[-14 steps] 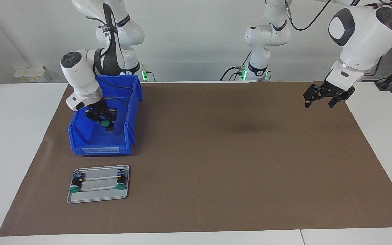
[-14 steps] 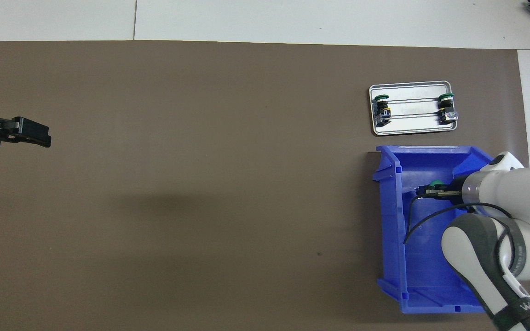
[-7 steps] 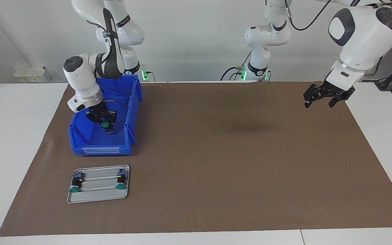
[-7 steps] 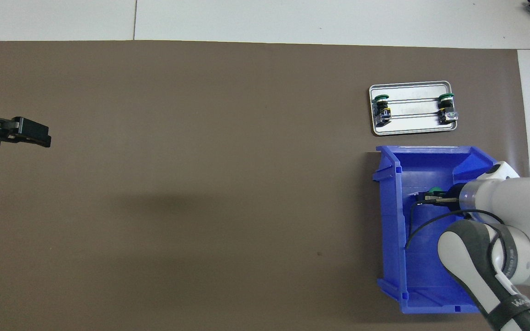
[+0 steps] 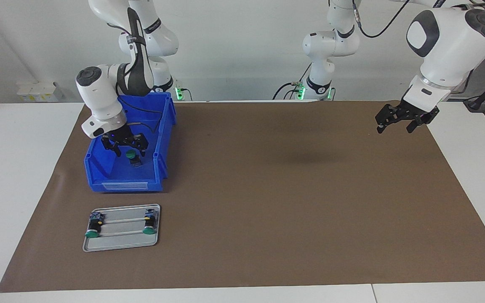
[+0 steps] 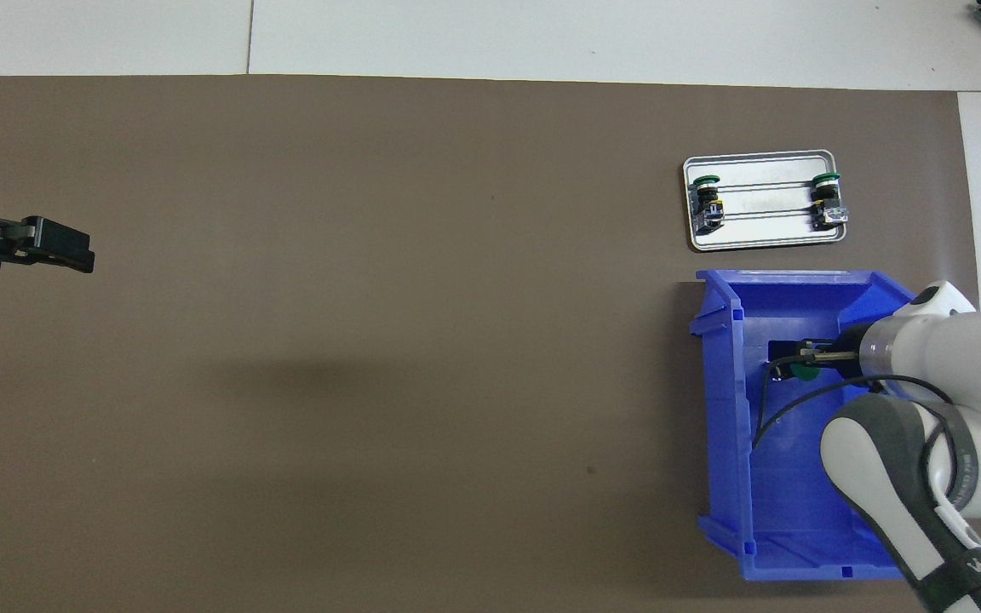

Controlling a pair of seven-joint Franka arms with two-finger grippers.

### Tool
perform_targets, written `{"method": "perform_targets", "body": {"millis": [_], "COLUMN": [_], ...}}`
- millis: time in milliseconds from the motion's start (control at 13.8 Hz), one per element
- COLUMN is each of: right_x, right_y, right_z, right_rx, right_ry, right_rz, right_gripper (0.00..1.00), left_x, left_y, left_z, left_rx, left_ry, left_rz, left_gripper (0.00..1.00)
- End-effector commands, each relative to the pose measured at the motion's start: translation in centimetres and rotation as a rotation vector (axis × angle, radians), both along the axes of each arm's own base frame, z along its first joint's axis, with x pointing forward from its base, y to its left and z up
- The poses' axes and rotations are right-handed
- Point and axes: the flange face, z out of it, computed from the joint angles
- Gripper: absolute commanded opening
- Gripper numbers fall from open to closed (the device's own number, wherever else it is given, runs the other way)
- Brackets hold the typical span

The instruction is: Place and press button with both arms

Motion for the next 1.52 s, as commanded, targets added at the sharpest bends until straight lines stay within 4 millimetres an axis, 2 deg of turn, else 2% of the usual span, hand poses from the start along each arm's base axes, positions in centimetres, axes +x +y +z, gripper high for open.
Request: {"method": "perform_targets", "body": {"millis": [0,362,579,724,1013,1303,1448], "right_x": [2.7,4.2,4.6,5.2,5.7,4.9,5.0], "right_y": [0.5,0.4,-0.4,-0.7,-0.5,-0.3,0.9], "right_z": [6.8,17.2,23.7,26.4,25.4,24.2,24.1], "right_rx": [0.019,0.013,-0.085,-0.132,-0.112,-0.100,-0.099], "right_ry": [-0.004,0.011,0.048,0.062,0.074,0.100,0.101], "right_rz": [-0.014,-0.001,-0.023,-0.027,-0.077,-0.064,-0.044], "right_gripper": [0.99,0.99,0.99,0.99,0.99,1.00,1.00], "left_x": [-0.9,-0.9,-0.9,-0.9,-0.9,-0.9,-0.9], "left_y": [0.2,0.2,0.2,0.2,0.2,0.2,0.2], "left_z": [0.2,0.2,0.2,0.2,0.2,0.2,0.2], "left_rx": [-0.013,-0.013,-0.013,-0.013,-0.013,-0.013,-0.013], "left_ry": [-0.010,-0.010,-0.010,-0.010,-0.010,-0.010,-0.010], "left_rz": [-0.001,-0.001,-0.001,-0.001,-0.001,-0.001,-0.001], "left_gripper": [1.00,1.00,1.00,1.00,1.00,1.00,1.00]}}
